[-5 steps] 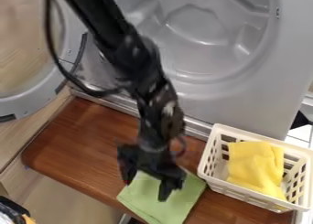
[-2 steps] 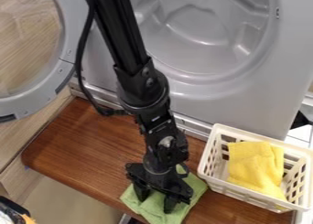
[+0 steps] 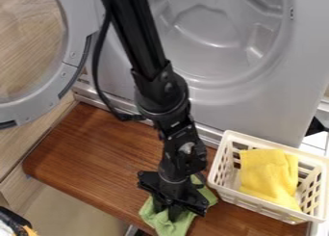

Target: Put the green towel in the washing machine

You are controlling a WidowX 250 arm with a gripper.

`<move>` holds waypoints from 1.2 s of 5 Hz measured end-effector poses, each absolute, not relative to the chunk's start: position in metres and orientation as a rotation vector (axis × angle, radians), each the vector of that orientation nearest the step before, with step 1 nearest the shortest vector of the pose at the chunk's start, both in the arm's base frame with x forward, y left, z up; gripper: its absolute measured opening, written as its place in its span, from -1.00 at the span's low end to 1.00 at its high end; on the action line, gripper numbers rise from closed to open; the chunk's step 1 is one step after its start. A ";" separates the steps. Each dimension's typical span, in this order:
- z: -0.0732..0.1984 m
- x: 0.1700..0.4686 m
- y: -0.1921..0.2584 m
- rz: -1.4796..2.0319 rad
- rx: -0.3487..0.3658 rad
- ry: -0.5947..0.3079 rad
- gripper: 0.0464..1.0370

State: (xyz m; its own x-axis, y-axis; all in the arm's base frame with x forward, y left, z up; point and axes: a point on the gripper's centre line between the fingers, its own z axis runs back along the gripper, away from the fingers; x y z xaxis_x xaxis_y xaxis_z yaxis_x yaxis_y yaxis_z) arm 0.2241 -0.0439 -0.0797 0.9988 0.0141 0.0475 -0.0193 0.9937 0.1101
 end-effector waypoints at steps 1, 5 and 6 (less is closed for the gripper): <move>-0.067 0.216 -0.034 0.065 0.168 -0.002 -0.86; 0.048 0.299 -0.021 0.163 0.187 -0.240 -0.90; 0.059 0.337 -0.013 0.122 0.184 -0.332 -0.90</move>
State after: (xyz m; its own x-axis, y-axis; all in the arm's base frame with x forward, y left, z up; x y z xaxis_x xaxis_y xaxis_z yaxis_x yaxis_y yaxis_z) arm 0.3374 -0.0130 0.0590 0.9384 0.0888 0.3341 -0.1489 0.9760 0.1588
